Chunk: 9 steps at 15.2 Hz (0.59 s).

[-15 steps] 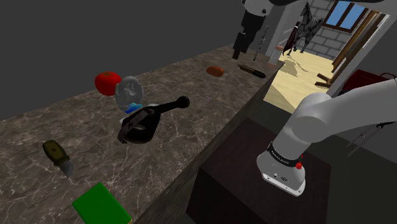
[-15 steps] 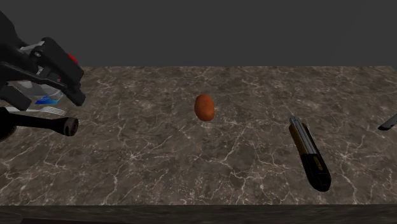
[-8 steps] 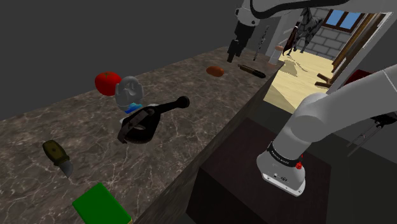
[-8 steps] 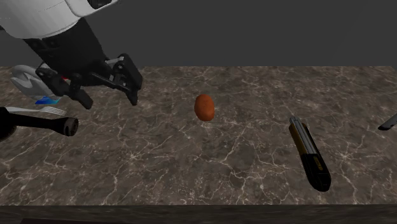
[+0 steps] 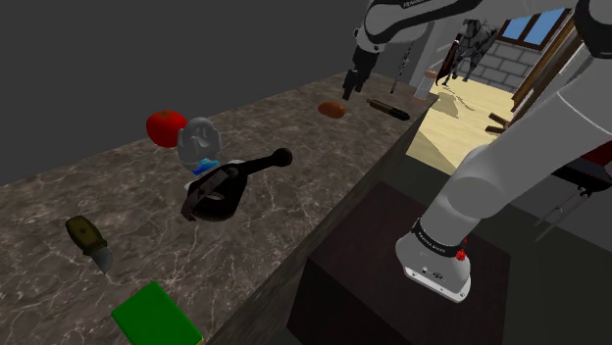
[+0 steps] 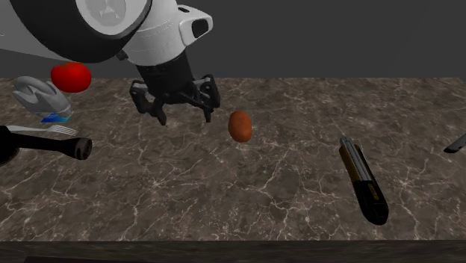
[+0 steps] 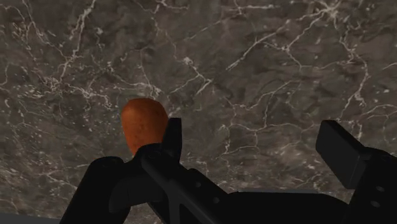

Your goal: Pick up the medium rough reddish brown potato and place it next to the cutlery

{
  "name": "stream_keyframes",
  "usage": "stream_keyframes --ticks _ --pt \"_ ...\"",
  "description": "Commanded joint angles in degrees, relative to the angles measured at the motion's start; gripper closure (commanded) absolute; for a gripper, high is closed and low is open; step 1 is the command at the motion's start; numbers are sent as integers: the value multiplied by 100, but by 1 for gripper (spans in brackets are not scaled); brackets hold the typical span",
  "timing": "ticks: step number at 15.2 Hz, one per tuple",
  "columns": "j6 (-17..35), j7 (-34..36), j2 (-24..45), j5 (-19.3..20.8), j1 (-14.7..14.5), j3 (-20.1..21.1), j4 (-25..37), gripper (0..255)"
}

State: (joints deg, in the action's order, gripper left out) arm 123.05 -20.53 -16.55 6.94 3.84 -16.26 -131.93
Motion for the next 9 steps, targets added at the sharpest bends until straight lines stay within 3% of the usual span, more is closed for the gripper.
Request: stream_keyframes --ticks 1,9 --pt "270 -205 386 -105 12 -150 134 0" --pt "900 -1247 2142 -982 182 -566 1216 0"
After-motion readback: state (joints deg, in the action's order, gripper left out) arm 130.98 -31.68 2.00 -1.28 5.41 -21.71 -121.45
